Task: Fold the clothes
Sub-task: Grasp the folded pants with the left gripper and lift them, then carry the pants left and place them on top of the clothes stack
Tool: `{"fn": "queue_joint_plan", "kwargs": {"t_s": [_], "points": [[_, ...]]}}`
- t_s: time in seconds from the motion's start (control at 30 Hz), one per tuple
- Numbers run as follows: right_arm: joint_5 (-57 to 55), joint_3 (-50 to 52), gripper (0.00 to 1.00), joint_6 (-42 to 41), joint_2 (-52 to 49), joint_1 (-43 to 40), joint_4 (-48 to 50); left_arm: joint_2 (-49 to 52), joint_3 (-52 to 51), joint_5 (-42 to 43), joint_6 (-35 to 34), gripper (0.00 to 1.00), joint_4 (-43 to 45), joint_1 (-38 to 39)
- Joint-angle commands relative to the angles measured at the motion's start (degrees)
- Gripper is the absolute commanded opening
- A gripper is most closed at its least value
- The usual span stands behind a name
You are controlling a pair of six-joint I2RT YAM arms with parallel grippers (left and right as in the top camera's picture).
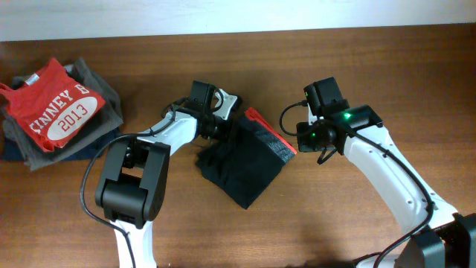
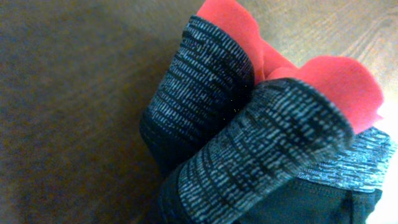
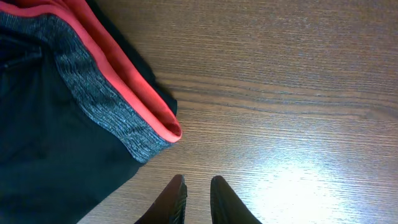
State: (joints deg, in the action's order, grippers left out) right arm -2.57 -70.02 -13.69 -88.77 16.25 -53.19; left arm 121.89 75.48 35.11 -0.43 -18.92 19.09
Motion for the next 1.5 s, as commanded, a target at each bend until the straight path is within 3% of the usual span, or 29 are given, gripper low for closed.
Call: {"fn": "queue_joint_plan", "kwargs": {"t_s": [0.0,0.07,0.37,0.8,1.17,1.47], "points": [[-0.7,-0.5,0.19,-0.1,0.1,-0.3,-0.2,0.2,0.3,2.2,2.5,0.0,-2.4,-0.3],[-0.7,-0.5,0.19,-0.1,0.1,-0.3,-0.2,-2.4,1.6,0.9,5.3,0.0,-5.2,-1.1],[-0.7,-0.5,0.19,-0.1,0.1,-0.3,-0.4,-14.9,4.3,-6.1,5.2,0.0,-12.4,-6.7],[-0.7,-0.5,0.19,-0.2,0.1,-0.3,-1.3,-29.8,4.5,-7.3,5.2,0.0,-13.7,-18.8],[-0.7,-0.5,0.19,-0.2,0.1,-0.3,-1.5,-31.6,5.5,-7.6,5.2,0.0,-13.7,-19.4],[-0.7,-0.5,0.19,-0.1,0.1,-0.3,-1.5,-31.6,13.1,-14.8,5.2,0.0,-16.9,-22.4]]}}
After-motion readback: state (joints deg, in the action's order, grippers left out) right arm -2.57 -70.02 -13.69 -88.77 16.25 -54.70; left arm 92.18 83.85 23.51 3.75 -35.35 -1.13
